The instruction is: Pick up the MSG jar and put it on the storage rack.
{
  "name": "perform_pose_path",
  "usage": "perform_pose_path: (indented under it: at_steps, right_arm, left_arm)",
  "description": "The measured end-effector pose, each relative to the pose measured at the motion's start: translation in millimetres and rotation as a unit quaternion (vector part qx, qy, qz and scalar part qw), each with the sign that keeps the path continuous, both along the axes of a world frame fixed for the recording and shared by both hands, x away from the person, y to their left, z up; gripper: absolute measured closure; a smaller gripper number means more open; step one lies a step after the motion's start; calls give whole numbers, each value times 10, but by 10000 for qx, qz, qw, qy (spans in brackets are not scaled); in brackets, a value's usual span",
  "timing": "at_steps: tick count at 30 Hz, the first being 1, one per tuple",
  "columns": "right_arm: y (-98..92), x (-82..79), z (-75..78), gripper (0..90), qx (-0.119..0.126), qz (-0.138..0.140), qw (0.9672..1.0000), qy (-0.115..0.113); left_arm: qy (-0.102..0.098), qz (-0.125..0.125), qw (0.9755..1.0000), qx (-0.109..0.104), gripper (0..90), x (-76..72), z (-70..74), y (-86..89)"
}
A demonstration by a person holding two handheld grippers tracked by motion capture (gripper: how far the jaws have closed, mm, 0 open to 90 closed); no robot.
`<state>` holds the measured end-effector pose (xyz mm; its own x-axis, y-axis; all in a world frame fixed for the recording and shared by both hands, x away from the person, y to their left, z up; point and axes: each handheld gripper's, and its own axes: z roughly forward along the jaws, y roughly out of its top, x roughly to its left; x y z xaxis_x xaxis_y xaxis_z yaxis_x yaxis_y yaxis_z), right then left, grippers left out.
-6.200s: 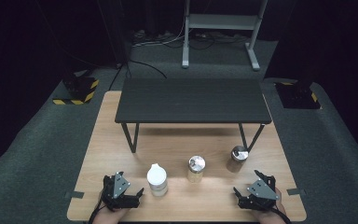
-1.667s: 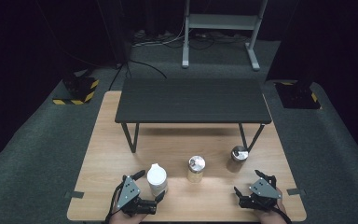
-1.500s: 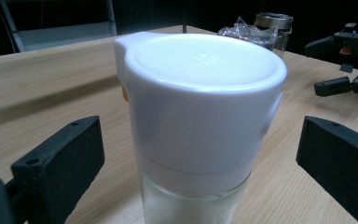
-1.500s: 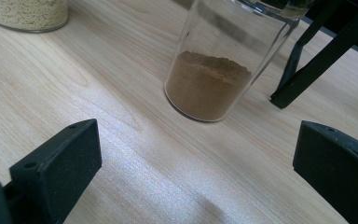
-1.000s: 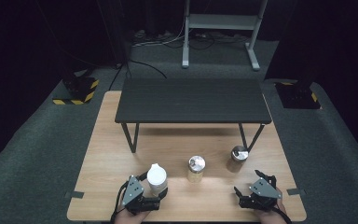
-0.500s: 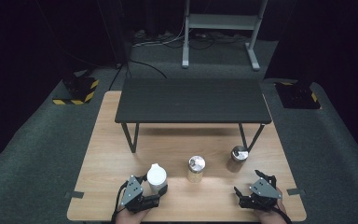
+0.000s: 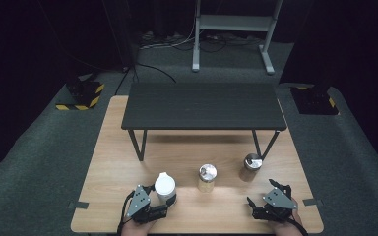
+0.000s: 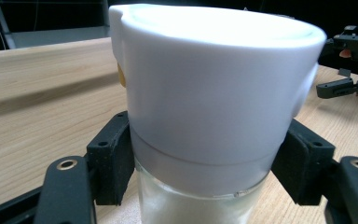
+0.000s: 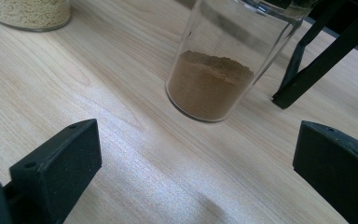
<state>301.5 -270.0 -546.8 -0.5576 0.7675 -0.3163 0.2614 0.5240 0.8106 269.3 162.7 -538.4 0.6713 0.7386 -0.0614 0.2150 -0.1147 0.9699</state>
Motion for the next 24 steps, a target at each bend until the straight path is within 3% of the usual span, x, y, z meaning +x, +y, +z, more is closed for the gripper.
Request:
perform_pose_path:
  at_steps: [7,24]
  right_arm:
    - [-7,2,2,0,37,-6,10000,7]
    - [-10,0,3,1,62,-7,10000,3]
  left_arm:
    - [-65,181,9997,-117,304,-25,62,80]
    - [-260,421,9987,-118,304,-79,171,216]
